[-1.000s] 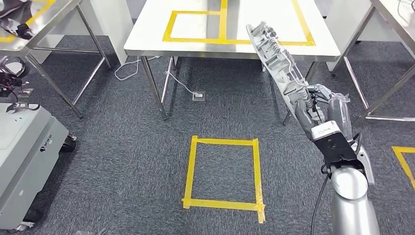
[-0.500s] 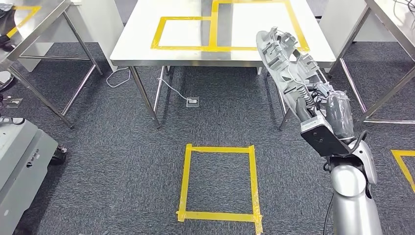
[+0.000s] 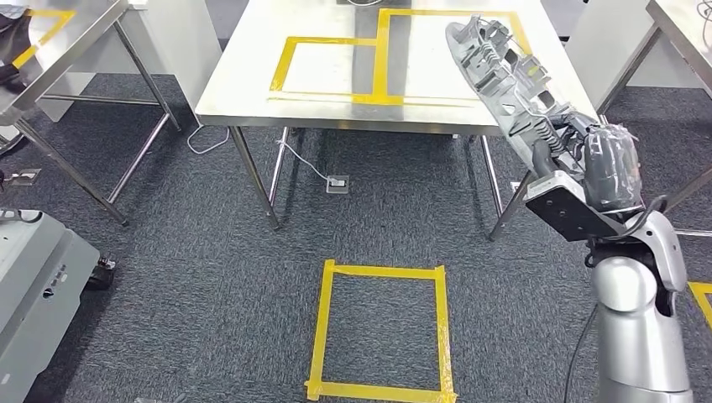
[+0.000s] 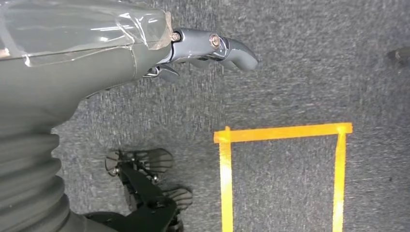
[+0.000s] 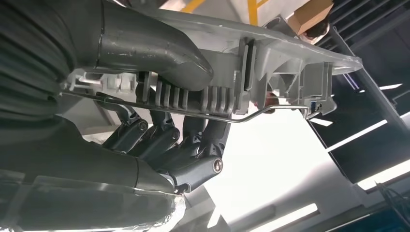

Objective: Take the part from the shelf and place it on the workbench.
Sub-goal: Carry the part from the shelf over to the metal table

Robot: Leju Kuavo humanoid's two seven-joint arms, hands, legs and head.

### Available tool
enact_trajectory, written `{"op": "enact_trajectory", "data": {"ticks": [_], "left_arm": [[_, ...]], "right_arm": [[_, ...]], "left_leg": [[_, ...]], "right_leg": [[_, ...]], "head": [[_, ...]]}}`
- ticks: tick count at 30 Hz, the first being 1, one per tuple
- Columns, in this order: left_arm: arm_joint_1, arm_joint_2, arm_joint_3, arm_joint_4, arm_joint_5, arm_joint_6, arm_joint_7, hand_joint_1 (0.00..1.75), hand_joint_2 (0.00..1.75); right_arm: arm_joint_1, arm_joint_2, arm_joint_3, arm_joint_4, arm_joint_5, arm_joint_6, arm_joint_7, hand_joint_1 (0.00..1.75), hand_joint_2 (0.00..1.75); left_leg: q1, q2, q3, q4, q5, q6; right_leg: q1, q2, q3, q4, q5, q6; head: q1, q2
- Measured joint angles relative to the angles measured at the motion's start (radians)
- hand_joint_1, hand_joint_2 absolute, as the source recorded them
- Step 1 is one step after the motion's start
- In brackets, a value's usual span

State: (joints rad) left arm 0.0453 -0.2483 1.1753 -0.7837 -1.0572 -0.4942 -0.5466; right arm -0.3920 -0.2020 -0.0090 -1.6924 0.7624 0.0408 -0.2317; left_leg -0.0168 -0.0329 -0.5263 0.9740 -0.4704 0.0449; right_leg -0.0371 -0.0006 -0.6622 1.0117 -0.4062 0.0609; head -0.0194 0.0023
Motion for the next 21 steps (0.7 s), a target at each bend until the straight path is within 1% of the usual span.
{"op": "enact_trajectory", "data": {"ticks": [1, 2, 3, 4, 5, 6, 7, 8, 9, 10, 11, 12, 13, 14, 15, 16, 17, 19, 20, 21], "left_arm": [[-0.002, 0.000, 0.000, 0.000, -0.001, 0.000, 0.002, 0.00, 1.75], [-0.004, 0.000, 0.000, 0.000, -0.002, 0.000, 0.003, 0.00, 1.75], [-0.007, 0.000, 0.000, -0.001, -0.002, 0.000, 0.004, 0.00, 1.75], [-0.010, -0.001, 0.000, -0.002, -0.002, 0.000, 0.004, 0.00, 1.75], [-0.013, -0.001, -0.001, -0.003, -0.001, -0.001, 0.004, 0.00, 1.75], [-0.015, -0.001, -0.001, -0.003, -0.001, -0.001, 0.004, 0.00, 1.75], [-0.017, -0.002, -0.001, -0.003, -0.001, -0.002, 0.004, 0.00, 1.75], [-0.018, -0.002, -0.001, -0.003, -0.001, -0.002, 0.004, 0.00, 1.75], [-0.018, -0.002, -0.001, -0.003, -0.001, -0.002, 0.004, 0.00, 1.75], [-0.018, -0.003, -0.001, -0.003, -0.002, -0.002, 0.004, 0.00, 1.75], [-0.018, -0.003, 0.000, -0.002, -0.002, -0.002, 0.004, 0.00, 1.75], [-0.019, -0.003, 0.000, -0.002, -0.002, -0.001, 0.004, 0.00, 1.75], [-0.019, -0.002, 0.000, -0.002, -0.002, -0.001, 0.004, 0.00, 1.75], [-0.018, -0.001, 0.000, -0.002, -0.002, 0.000, 0.004, 0.00, 1.75], [-0.018, 0.001, 0.000, -0.002, -0.002, 0.000, 0.003, 0.00, 1.75], [-0.018, 0.002, 0.000, -0.002, -0.002, 0.001, 0.003, 0.00, 1.75], [-0.018, 0.003, -0.001, -0.002, -0.002, 0.001, 0.002, 0.00, 1.75], [-0.021, 0.003, -0.001, -0.002, -0.002, 0.001, 0.002, 0.00, 1.75], [-0.023, 0.002, -0.001, -0.002, -0.002, 0.001, 0.001, 0.00, 1.75], [-0.025, 0.002, -0.001, -0.001, -0.002, 0.001, 0.001, 0.00, 1.75]], "right_arm": [[-0.008, -0.011, -0.001, 0.007, 0.001, 0.001, 0.000, 1.75, 1.75], [-0.017, -0.021, -0.002, 0.013, 0.002, 0.001, 0.000, 1.75, 1.75], [-0.026, -0.030, -0.003, 0.018, 0.003, 0.002, 0.001, 1.75, 1.75], [-0.036, -0.040, -0.003, 0.023, 0.004, 0.002, 0.002, 1.75, 1.75], [-0.045, -0.049, -0.003, 0.030, 0.005, 0.003, 0.002, 1.75, 1.75], [-0.052, -0.057, -0.002, 0.037, 0.007, 0.004, 0.004, 1.75, 1.75], [-0.058, -0.065, -0.001, 0.045, 0.010, 0.004, 0.005, 1.75, 1.75], [-0.063, -0.071, 0.000, 0.055, 0.013, 0.005, 0.007, 1.75, 1.75], [-0.066, -0.077, 0.000, 0.065, 0.016, 0.006, 0.009, 1.75, 1.75], [-0.068, -0.083, 0.001, 0.075, 0.018, 0.007, 0.010, 1.75, 1.75], [-0.070, -0.089, 0.001, 0.086, 0.018, 0.008, 0.011, 1.75, 1.75], [-0.073, -0.093, 0.002, 0.095, 0.019, 0.009, 0.012, 1.75, 1.75], [-0.077, -0.096, 0.003, 0.102, 0.018, 0.009, 0.013, 1.75, 1.75], [-0.082, -0.099, 0.004, 0.110, 0.018, 0.009, 0.013, 1.75, 1.75], [-0.087, -0.102, 0.005, 0.117, 0.018, 0.009, 0.014, 1.75, 1.75], [-0.091, -0.105, 0.006, 0.122, 0.017, 0.009, 0.014, 1.75, 1.75], [-0.095, -0.108, 0.007, 0.127, 0.017, 0.009, 0.014, 1.75, 1.75], [-0.105, -0.115, 0.008, 0.132, 0.017, 0.009, 0.015, 1.75, 1.75], [-0.110, -0.120, 0.008, 0.133, 0.016, 0.009, 0.016, 1.75, 1.75], [-0.113, -0.124, 0.007, 0.135, 0.014, 0.009, 0.016, 1.75, 1.75]], "left_leg": [[-0.001, -0.001, 0.001, 0.008, -0.010, -0.006], [-0.001, -0.001, 0.002, 0.013, -0.020, -0.011], [0.000, 0.001, 0.001, 0.019, -0.025, -0.015], [0.002, 0.005, -0.006, 0.036, -0.027, -0.020], [0.006, 0.011, -0.027, 0.071, -0.033, -0.027], [0.010, 0.017, -0.062, 0.127, -0.042, -0.035], [0.015, 0.023, -0.106, 0.195, -0.060, -0.044], [0.019, 0.027, -0.152, 0.260, -0.085, -0.052], [0.023, 0.030, -0.190, 0.303, -0.105, -0.056], [0.024, 0.031, -0.213, 0.317, -0.112, -0.057], [0.024, 0.032, -0.220, 0.298, -0.098, -0.054], [0.022, 0.032, -0.212, 0.246, -0.059, -0.045], [0.017, 0.031, -0.197, 0.177, -0.002, -0.030], [0.007, 0.029, -0.180, 0.107, 0.056, -0.014], [-0.001, 0.027, -0.166, 0.055, 0.097, 0.002], [-0.008, 0.025, -0.155, 0.024, 0.120, 0.013], [-0.013, 0.024, -0.147, 0.010, 0.121, 0.019], [-0.012, 0.024, -0.119, -0.005, 0.116, 0.027], [-0.010, 0.024, -0.107, -0.013, 0.113, 0.030], [-0.008, 0.022, -0.097, -0.018, 0.112, 0.033]], "right_leg": [[0.002, -0.001, 0.005, -0.015, 0.016, -0.014], [0.005, -0.001, 0.010, -0.013, 0.015, -0.033], [0.005, 0.001, 0.018, -0.013, 0.014, -0.043], [0.002, 0.001, 0.024, -0.013, 0.009, -0.050], [0.001, 0.002, 0.032, -0.014, 0.004, -0.056], [0.000, 0.003, 0.040, -0.015, -0.002, -0.060], [0.001, 0.004, 0.047, -0.015, -0.009, -0.063], [0.001, 0.005, 0.054, -0.015, -0.016, -0.064], [0.002, 0.007, 0.063, -0.015, -0.025, -0.064], [0.003, 0.008, 0.074, -0.015, -0.033, -0.064], [0.005, 0.009, 0.087, -0.015, -0.043, -0.064], [0.007, 0.010, 0.101, -0.016, -0.052, -0.063], [0.008, 0.011, 0.113, -0.017, -0.062, -0.063], [0.011, 0.013, 0.124, -0.018, -0.070, -0.061], [0.014, 0.015, 0.133, -0.022, -0.078, -0.057], [0.016, 0.017, 0.141, -0.023, -0.082, -0.052], [0.019, 0.018, 0.149, -0.023, -0.084, -0.046], [0.021, 0.017, 0.155, -0.013, -0.089, -0.040], [0.020, 0.015, 0.144, 0.011, -0.097, -0.039], [0.020, 0.014, 0.119, 0.054, -0.110, -0.040]], "head": [[0.001, 0.000], [0.000, 0.000], [0.000, 0.000], [0.001, 0.000], [-0.001, 0.000], [-0.001, 0.000], [-0.002, 0.000], [-0.003, 0.000], [-0.003, 0.000], [-0.003, 0.000], [-0.003, 0.000], [-0.003, 0.000], [-0.003, 0.000], [-0.003, 0.000], [-0.002, 0.000], [-0.002, 0.000], [-0.002, 0.000], [-0.002, 0.000], [-0.001, 0.000], [-0.001, 0.000]]}}
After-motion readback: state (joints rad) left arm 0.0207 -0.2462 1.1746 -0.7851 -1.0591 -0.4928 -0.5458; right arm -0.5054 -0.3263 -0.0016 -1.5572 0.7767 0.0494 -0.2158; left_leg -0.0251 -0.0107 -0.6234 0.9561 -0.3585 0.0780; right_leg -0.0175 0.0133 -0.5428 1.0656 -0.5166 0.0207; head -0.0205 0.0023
